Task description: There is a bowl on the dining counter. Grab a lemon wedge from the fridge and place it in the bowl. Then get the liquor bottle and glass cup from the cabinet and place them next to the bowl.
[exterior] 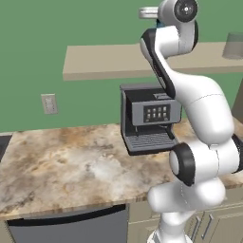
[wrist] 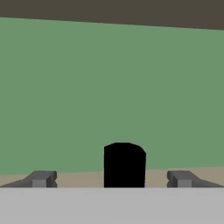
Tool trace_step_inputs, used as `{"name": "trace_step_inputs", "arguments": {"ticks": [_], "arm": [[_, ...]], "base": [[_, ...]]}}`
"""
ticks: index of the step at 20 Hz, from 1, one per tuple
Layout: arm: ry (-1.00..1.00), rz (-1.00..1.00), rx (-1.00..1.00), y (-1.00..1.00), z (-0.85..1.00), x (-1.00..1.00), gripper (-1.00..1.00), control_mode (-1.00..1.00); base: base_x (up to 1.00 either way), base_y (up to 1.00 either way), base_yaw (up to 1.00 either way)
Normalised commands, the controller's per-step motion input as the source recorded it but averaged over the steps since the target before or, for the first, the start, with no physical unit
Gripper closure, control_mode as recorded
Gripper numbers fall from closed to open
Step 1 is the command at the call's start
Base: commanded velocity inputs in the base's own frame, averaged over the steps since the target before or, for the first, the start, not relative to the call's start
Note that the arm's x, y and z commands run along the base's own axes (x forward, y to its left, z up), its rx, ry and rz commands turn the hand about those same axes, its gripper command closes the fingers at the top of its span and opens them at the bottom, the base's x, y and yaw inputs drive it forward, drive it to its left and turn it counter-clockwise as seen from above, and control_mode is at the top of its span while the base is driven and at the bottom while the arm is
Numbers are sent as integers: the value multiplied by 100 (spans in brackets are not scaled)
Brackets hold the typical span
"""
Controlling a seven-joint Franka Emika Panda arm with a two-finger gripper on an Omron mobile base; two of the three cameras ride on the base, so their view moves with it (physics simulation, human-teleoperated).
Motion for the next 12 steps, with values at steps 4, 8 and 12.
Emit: {"name": "trace_step_inputs", "arguments": {"ticks": [4,8,12], "arm": [[0,0,0,0,0,19,-100,-100],[0,0,0,0,0,18,-100,-100],[0,0,0,0,0,17,-100,-100]], "base": [[0,0,0],[0,0,0],[0,0,0]]}}
